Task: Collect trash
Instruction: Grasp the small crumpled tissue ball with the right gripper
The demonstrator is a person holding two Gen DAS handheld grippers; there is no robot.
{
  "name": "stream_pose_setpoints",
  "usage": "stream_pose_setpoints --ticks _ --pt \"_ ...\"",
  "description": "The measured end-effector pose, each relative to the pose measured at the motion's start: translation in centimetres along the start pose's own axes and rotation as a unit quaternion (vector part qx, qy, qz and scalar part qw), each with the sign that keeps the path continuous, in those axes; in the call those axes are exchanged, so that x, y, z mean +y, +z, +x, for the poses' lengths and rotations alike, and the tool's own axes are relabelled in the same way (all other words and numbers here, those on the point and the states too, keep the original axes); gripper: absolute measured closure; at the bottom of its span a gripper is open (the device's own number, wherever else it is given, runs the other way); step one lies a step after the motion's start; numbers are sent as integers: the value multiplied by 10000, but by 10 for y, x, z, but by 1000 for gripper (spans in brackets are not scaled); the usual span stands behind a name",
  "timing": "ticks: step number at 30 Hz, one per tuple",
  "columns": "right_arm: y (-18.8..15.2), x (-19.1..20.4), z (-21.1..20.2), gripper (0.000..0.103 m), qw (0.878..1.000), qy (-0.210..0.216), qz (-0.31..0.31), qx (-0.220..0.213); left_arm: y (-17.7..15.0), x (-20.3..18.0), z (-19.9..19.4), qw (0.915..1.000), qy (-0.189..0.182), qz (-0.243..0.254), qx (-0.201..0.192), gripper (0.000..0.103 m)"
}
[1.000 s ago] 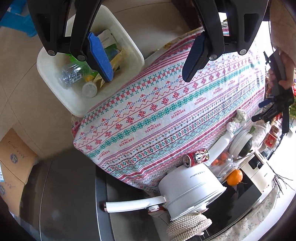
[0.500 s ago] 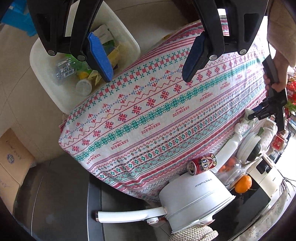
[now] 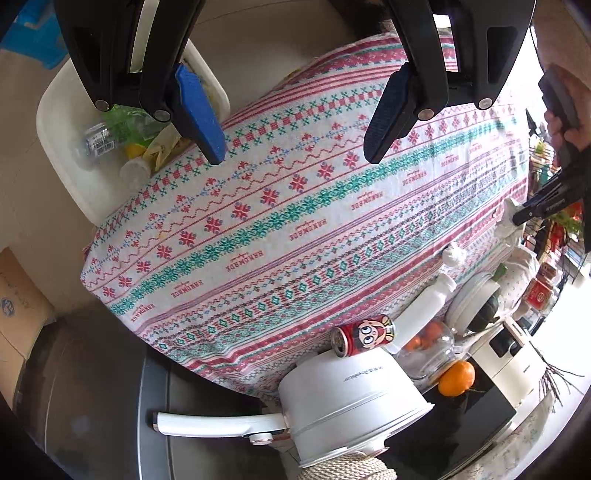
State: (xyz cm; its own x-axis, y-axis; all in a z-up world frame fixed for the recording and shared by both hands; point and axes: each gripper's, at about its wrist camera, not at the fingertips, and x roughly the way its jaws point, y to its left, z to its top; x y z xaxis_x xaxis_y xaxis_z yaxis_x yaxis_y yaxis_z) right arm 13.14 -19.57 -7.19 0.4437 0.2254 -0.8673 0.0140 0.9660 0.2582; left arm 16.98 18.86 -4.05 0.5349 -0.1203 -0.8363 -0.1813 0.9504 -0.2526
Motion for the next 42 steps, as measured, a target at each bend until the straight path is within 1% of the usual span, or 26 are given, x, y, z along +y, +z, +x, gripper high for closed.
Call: stream_pose_setpoints --ticks 2,3,5,7,10,12,13,14,15,16,17,19,22,25,27,28,29,31,33,35,38,42 --pt "5 16 2 24 9998 13 -168 -50 -10 3 -17 9999 -109 -32 -122 82" --pt "9 24 4 24 9997 2 -220 -76 -14 4 -23 9997 -70 24 -226 82" --pt "17 42 12 24 9993 48 -346 -148 -17 6 -26 9994 -16 85 -330 82" --pt "25 64 24 24 9982 163 -515 -270 -15 11 -31 9991 -140 21 -398 82" --pt "38 100 55 25 9961 353 -714 -378 -13 17 -39 9981 -93 91 -604 82" --pt "42 123 81 25 9945 567 -819 -317 -11 19 -40 9976 -36 162 -666 82" --pt "43 134 94 28 9936 670 -870 -272 -10 19 -39 9972 50 244 -699 82" --pt "44 145 107 34 9924 778 -928 -218 -9 20 -38 9970 120 318 -698 82" --pt "45 155 120 36 9910 881 -991 -156 -9 21 -34 9970 152 360 -667 82" --pt "47 164 132 41 9899 940 -1061 -91 -8 22 -30 9972 167 383 -628 82" --pt "49 173 143 43 9889 959 -1131 -37 -7 24 -27 9973 195 404 -587 82" --pt "55 189 158 44 9870 981 -1268 -54 -5 27 -21 9975 267 392 -523 82" --pt "66 208 174 44 9849 1043 -1366 -198 -1 32 -17 9980 292 308 -478 82" --pt "80 218 188 45 9853 1180 -1203 -273 2 33 -16 9982 262 282 -465 82" --pt "89 224 195 48 9853 1196 -1193 -271 3 34 -15 9985 234 258 -428 82" --pt "92 227 197 53 9852 1197 -1189 -289 4 34 -14 9987 213 234 -409 82" --pt "95 229 199 62 9853 1201 -1178 -304 4 34 -14 9987 213 221 -400 82" --pt "97 232 205 77 9849 1238 -1189 -240 4 32 -13 9987 218 230 -388 82" --pt "94 228 201 78 9839 1299 -1187 -306 4 28 -12 9987 214 277 -375 82" --pt "89 220 188 79 9821 1449 -1145 -380 2 22 -13 9986 173 341 -367 82" --pt "83 206 164 79 9811 1370 -1287 -458 -2 12 -18 9983 74 419 -403 82" --pt "75 174 124 79 9832 1119 -1326 -562 -9 -10 -24 9974 -106 583 -416 82"
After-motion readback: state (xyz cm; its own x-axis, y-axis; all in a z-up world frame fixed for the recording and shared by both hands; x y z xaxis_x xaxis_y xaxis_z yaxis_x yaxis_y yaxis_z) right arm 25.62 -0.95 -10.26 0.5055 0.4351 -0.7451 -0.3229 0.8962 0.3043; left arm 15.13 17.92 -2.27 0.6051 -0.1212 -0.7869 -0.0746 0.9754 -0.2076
